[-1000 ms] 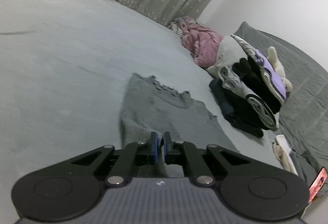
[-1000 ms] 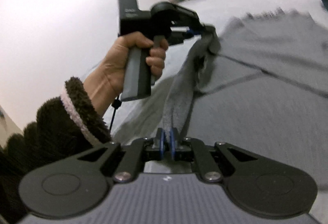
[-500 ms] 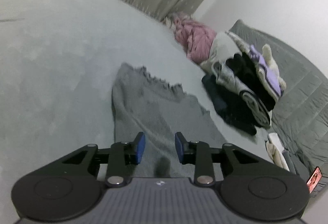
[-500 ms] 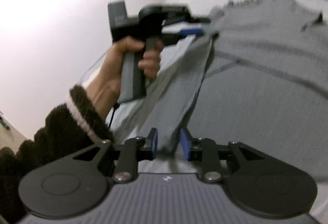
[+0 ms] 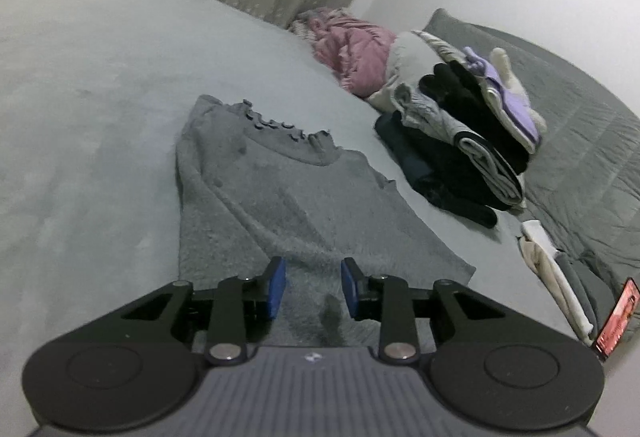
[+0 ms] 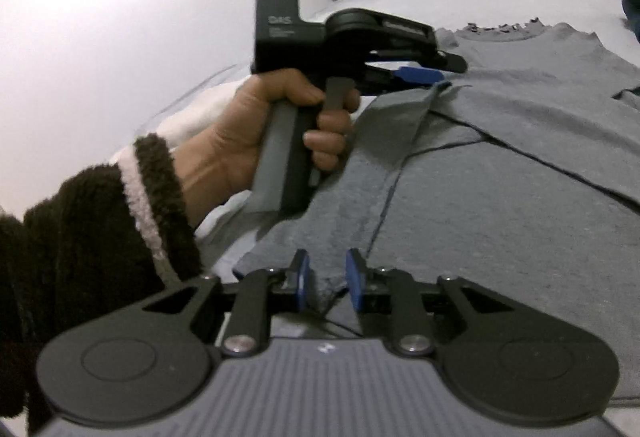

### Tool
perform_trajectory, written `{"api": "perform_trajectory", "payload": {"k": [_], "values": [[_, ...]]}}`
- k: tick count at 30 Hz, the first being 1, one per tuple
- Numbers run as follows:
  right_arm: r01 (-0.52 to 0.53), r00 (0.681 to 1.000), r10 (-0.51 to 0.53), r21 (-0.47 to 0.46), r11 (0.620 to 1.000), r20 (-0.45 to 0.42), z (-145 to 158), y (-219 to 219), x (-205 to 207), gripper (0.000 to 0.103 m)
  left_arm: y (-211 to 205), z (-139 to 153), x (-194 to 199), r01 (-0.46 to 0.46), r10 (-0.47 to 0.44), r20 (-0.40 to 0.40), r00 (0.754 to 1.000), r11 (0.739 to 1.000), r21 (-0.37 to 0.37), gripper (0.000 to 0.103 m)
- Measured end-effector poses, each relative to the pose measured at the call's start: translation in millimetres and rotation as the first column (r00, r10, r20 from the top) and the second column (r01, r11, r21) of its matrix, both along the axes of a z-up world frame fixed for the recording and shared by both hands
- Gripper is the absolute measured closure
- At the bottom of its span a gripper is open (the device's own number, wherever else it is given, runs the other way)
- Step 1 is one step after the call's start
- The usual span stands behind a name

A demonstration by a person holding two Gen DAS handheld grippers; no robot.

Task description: Fold clothes

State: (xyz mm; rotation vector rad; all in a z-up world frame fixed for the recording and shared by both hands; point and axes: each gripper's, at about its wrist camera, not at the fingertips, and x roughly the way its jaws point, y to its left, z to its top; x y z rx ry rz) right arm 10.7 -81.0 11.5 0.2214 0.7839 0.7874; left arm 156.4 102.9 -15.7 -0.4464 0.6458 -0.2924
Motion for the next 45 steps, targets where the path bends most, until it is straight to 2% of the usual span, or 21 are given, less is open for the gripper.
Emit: {"api": "perform_trajectory", "payload": {"k": [2,7,11,14,17,21,25,30,35,38,41,42,43,44,45], "values": [[0.033,0.999,-0.033,0.013,0.999,0.03,8.4,-13.2,1.9,0.06,-7.2,7.7,-1.9,-0.012,0.012,-0.008,1.0,1.0,0.01,0.058],[0.195,0.981,-0.195,-0.022,0.981,0.025,13.4,-58.5,18.1,0.055,-35.4,23.2,-0.2,-0.02,0.022,-0.053,0.998,0.999,0.05,0.056],[0.319,0.947,-0.32,-0.088,0.944,-0.005,10.3,-97.0,29.0,0.049,-65.1,32.9,4.0,0.002,0.003,-0.081,0.997,0.998,0.065,0.055],[0.423,0.902,-0.43,-0.112,0.899,-0.05,5.6,-141.0,34.3,0.049,-93.2,31.5,7.0,0.035,-0.023,-0.095,0.995,0.991,0.127,0.054],[0.464,0.879,-0.474,-0.133,0.876,-0.057,-0.8,-165.5,34.7,0.049,-123.3,27.8,15.4,0.064,-0.045,-0.118,0.992,0.985,0.159,0.054],[0.467,0.874,-0.481,-0.154,0.871,-0.069,-14.0,-188.1,27.4,0.049,-164.0,25.2,30.7,0.116,-0.089,-0.143,0.986,0.974,0.195,0.054],[0.435,0.892,-0.447,-0.139,0.89,-0.067,-18.9,-193.2,23.9,0.05,-202.4,28.6,48.9,0.149,-0.109,-0.176,0.978,0.961,0.231,0.054],[0.389,0.913,-0.4,-0.12,0.913,-0.08,-18.1,-191.7,19.2,0.055,-238.0,30.5,72.4,0.153,-0.071,-0.242,0.968,0.928,0.34,0.054],[0.374,0.919,-0.385,-0.121,0.92,-0.088,-20.6,-188.0,25.0,0.056,-260.4,26.9,88.8,0.158,-0.042,-0.293,0.955,0.908,0.387,0.054],[0.365,0.922,-0.376,-0.118,0.923,-0.089,-20.8,-186.9,26.4,0.056,-268.0,25.6,92.2,0.143,-0.015,-0.297,0.955,0.899,0.414,0.062],[0.365,0.923,-0.376,-0.127,0.922,-0.077,-22.8,-183.3,27.2,0.061,-266.6,24.8,92.6,0.115,0.01,-0.288,0.958,0.903,0.415,0.093],[0.363,0.925,-0.374,-0.132,0.922,-0.069,-23.4,-181.5,27.6,0.063,-263.8,25.7,91.7,0.105,0.014,-0.282,0.959,0.91,0.402,0.096],[0.36,0.927,-0.37,-0.138,0.923,-0.061,-23.9,-179.6,28.2,0.07,-261.1,26.5,90.8,0.095,0.017,-0.276,0.961,0.917,0.388,0.097],[0.357,0.928,-0.368,-0.142,0.923,-0.055,-24.3,-178.1,28.3,0.085,-256.4,29.8,88.5,0.084,0.016,-0.262,0.965,0.927,0.366,0.098],[0.353,0.93,-0.364,-0.146,0.924,-0.053,-24.1,-177.1,28.7,0.091,-251.1,33.9,85.8,0.073,0.013,-0.246,0.969,0.938,0.34,0.098]]}}
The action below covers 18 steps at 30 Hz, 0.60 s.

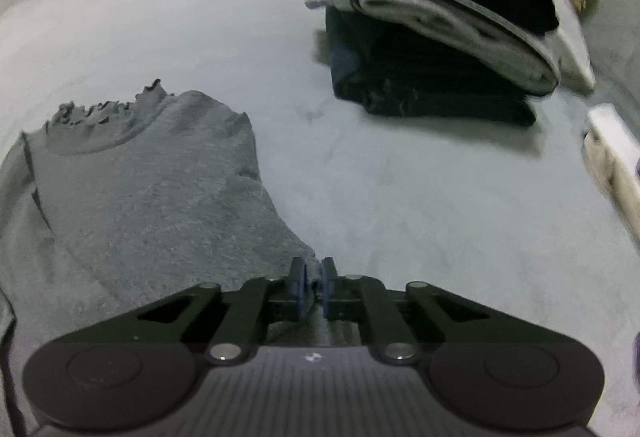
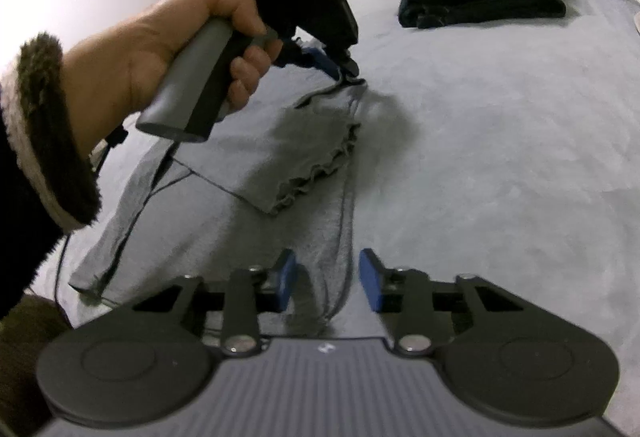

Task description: Fold clothes

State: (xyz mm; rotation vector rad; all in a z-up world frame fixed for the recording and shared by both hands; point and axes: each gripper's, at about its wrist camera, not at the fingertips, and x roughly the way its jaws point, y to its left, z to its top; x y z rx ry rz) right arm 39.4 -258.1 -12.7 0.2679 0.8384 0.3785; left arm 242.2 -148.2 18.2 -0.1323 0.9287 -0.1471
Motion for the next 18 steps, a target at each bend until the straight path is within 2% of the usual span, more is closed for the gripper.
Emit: {"api": "perform_trajectory", "payload": {"k": [5,9,12,18], "values": [[-0.006,1.0,0.006,-0.024,1.0,0.014,8.8,2.7,-1.8,0.094,20.9,15.6,-8.1,-0.002,0.006,0.041,0.999,0.996,-0.091,0.099],[-0.049,0.994,0.058,-0.096,0.994,0.093,26.7,17.7,-12.3,0.094,53.4,23.0,-17.0,-0.02,0.03,0.055,0.998,0.985,-0.174,0.099],[-0.091,0.984,0.111,-0.142,0.986,0.139,36.5,33.8,-18.3,0.094,72.1,22.8,-23.0,-0.04,0.053,0.061,0.997,0.981,-0.192,0.1],[-0.176,0.96,0.219,-0.228,0.958,0.176,38.8,68.8,-22.6,0.094,105.9,14.7,-26.8,-0.081,0.094,0.057,0.994,0.977,-0.199,0.1]]}}
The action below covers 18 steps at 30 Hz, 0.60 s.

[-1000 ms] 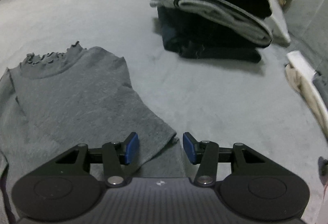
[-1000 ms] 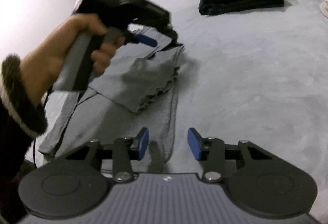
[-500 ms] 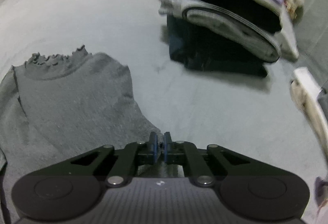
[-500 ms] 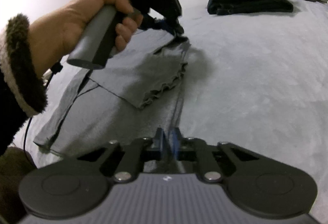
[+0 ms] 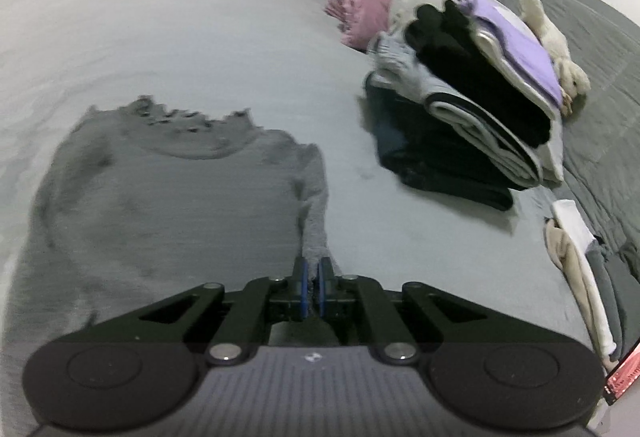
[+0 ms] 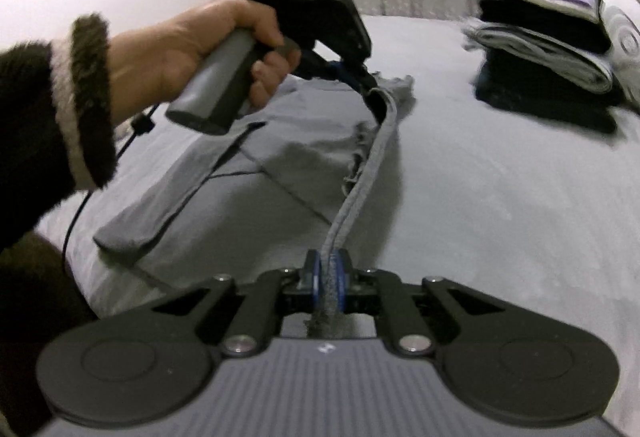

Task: Fold clothes
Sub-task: 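Fold the edge inward with the right tool and open both tools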

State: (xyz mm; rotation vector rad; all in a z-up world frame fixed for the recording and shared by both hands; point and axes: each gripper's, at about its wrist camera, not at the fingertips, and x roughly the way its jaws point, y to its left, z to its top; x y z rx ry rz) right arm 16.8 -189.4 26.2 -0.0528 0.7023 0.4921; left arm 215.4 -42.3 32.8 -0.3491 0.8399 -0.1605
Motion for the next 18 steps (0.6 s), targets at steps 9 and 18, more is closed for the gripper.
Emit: {"api": "perform_trajectory", "payload": {"k": [9,18], "values": [[-0.1,0.994,0.097,-0.057,0.993,-0.051,-15.3,31.9,10.7,0.093,34.6,-33.9,-8.4,-0.019,0.021,-0.026,0.999,0.998,0.056,0.099],[-0.11,0.983,0.125,0.114,0.987,-0.133,-10.4,18.2,30.9,0.065,59.9,-21.7,-26.3,-0.055,0.055,0.053,0.997,0.998,-0.005,0.076]]}}
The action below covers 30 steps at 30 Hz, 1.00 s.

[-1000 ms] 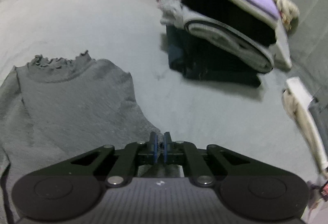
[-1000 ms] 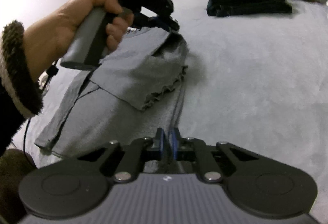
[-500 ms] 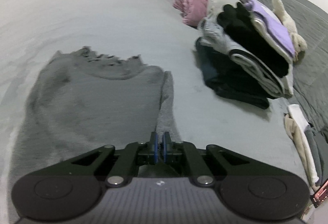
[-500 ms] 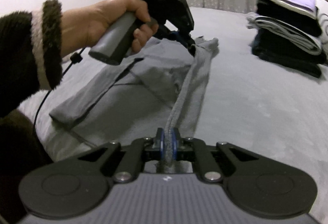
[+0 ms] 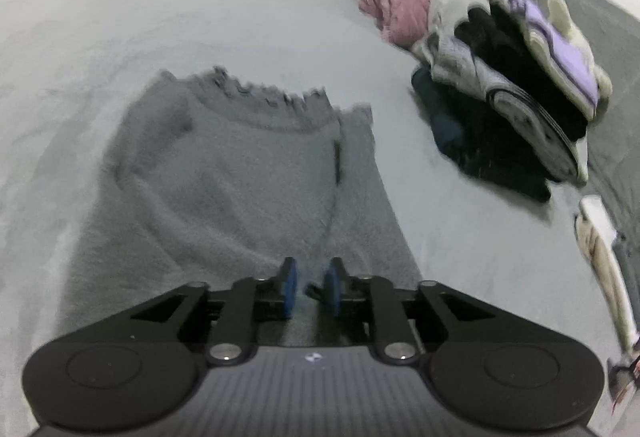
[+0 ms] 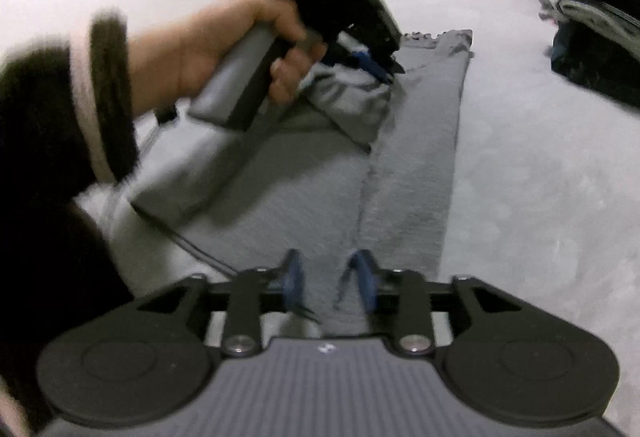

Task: Fold clothes
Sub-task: 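Fold the edge inward with the right tool and open both tools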

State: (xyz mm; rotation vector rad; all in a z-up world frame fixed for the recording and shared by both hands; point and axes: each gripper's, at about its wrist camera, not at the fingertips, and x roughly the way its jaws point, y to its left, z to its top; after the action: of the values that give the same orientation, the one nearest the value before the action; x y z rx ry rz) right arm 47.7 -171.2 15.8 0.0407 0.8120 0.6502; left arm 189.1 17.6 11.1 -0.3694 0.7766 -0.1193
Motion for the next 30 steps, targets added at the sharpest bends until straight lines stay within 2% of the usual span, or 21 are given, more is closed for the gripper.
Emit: {"api": "perform_trajectory", "payload": {"k": [4,8,10,16,19,20,24,28,30], "values": [[0.068,0.998,-0.069,0.074,0.995,0.014,5.4,-13.7,9.6,0.065,0.2,7.8,-3.0,0.024,-0.023,0.038,0.999,0.999,-0.027,0.074],[0.108,0.994,-0.106,0.083,0.991,-0.027,-2.5,-15.6,13.9,0.067,-12.5,5.1,26.7,0.035,-0.039,0.054,0.998,0.997,0.063,0.073],[0.117,0.993,-0.115,0.062,0.991,-0.024,-4.7,-12.0,13.8,0.068,-17.3,0.6,47.2,0.055,-0.057,0.042,0.997,0.997,0.061,0.071],[0.094,0.992,-0.096,0.022,0.995,0.087,3.7,0.5,2.8,0.068,-30.9,-11.7,88.6,0.147,-0.146,0.035,0.989,0.989,-0.009,0.071],[0.093,0.993,-0.093,0.006,0.996,0.079,3.5,4.5,5.8,0.068,-36.3,-18.2,98.4,0.178,-0.177,0.029,0.984,0.983,-0.053,0.073],[0.093,0.993,-0.093,0.003,0.996,0.074,3.6,5.2,5.2,0.069,-38.8,-20.7,101.6,0.2,-0.198,0.034,0.98,0.976,-0.081,0.077],[0.118,0.991,-0.118,0.0,0.993,0.065,3.6,1.9,5.3,0.069,-44.7,-26.9,112.1,0.281,-0.272,0.069,0.96,0.938,-0.202,0.083],[0.137,0.989,-0.138,0.014,0.99,0.06,4.3,1.5,6.3,0.069,-52.2,-43.0,124.6,0.29,-0.292,0.021,0.956,0.933,-0.215,0.084],[0.133,0.99,-0.134,0.016,0.991,0.052,4.1,3.4,8.5,0.068,-50.8,-48.3,124.7,0.286,-0.287,0.03,0.957,0.928,-0.239,0.084]]}}
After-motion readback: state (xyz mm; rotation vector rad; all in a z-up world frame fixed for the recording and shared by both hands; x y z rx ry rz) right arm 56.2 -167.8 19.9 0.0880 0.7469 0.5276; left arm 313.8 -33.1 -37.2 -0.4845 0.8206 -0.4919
